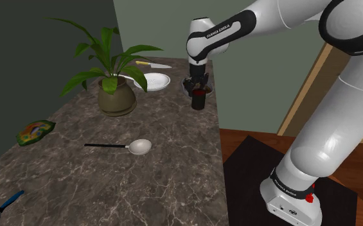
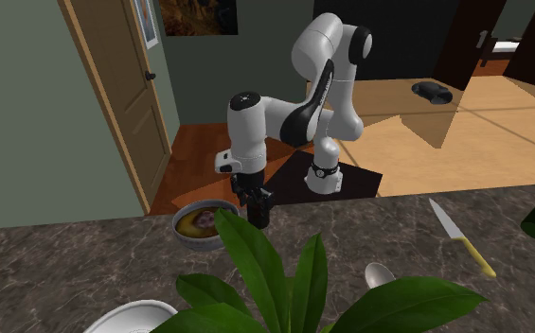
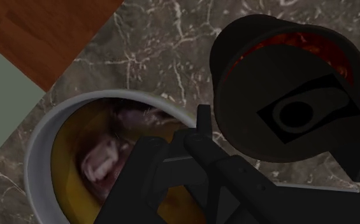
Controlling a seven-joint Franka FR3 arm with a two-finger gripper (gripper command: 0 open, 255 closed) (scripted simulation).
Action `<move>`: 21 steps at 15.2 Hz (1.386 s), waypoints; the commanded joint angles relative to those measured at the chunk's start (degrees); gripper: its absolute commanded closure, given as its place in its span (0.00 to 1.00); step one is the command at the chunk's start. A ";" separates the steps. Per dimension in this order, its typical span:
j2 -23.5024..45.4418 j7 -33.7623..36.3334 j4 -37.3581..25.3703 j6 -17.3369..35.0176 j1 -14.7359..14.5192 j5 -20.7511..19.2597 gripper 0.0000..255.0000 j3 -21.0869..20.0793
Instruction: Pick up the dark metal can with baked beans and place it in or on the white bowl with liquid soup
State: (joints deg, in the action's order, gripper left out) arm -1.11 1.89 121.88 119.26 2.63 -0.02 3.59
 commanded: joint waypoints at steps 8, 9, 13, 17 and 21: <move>-2.34 0.05 -4.50 -6.83 0.01 -0.16 1.00 0.00; -2.53 0.06 -5.07 -7.59 0.01 -0.17 1.00 0.00; -3.14 0.09 -7.49 -10.61 0.00 -0.20 1.00 -0.02; -3.56 0.11 -10.10 -13.65 -0.01 -0.22 1.00 -0.03; -3.79 0.12 -12.93 -16.71 -0.01 -0.23 1.00 -0.05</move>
State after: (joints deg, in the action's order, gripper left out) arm -4.87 2.03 109.70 103.35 2.61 -0.26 3.54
